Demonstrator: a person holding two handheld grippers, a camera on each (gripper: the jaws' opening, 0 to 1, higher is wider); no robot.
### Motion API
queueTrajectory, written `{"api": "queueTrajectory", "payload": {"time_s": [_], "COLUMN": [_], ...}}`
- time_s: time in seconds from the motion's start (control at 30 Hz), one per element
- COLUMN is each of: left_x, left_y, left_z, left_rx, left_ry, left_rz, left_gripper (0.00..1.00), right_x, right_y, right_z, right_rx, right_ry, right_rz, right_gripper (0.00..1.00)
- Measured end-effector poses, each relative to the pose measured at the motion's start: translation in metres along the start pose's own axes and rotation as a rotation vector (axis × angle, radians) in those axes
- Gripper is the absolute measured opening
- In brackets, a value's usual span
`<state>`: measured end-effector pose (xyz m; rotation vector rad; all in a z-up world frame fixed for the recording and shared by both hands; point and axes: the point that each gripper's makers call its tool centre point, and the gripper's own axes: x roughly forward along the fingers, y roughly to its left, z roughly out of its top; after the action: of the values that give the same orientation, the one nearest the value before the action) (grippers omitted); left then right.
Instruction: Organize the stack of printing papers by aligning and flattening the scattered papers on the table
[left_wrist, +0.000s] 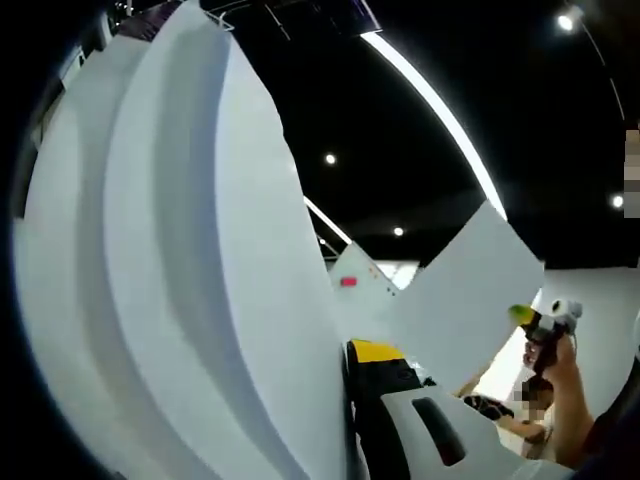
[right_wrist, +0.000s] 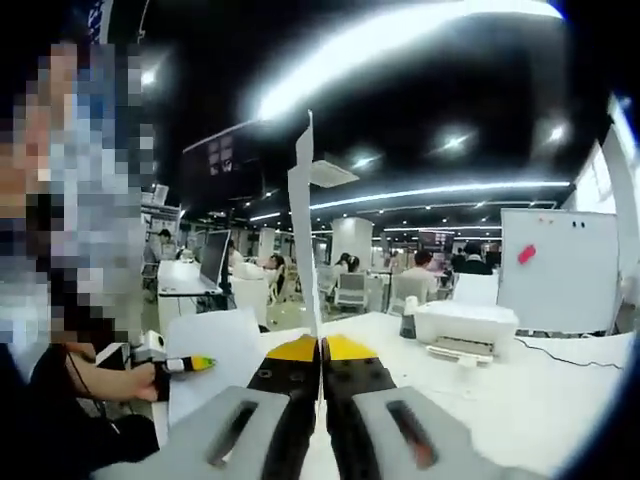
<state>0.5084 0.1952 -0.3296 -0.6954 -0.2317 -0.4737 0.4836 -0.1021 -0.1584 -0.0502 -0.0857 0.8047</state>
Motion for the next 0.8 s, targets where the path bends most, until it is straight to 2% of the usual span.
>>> {"api": "queueTrajectory", "payload": {"time_s": [0.27,0.43,0.8], "left_x": [0.000,0.000,0.000], "left_y": [-0.001,-0.001,-0.001], "left_z": [0.000,0.000,0.000], "left_rx": [0.001,0.001,-0.001], "left_ry": [0.000,0.001,0.002], "left_rz": [0.001,0.000,-0.003], "left_gripper": [0.08,0.08,0.08], "right_x": [-0.004,-0.005,-0.006], "right_y": [0.013,0.018,0.037], "right_z": [0.006,0.003,-0.001], "right_rx": [0.005,-0.009,0.002], "right_ry": [-0.001,0.025,0.088], "right_rz": [0.047,0.058,0.139], "right_gripper": [0.00,0.00,0.00]}}
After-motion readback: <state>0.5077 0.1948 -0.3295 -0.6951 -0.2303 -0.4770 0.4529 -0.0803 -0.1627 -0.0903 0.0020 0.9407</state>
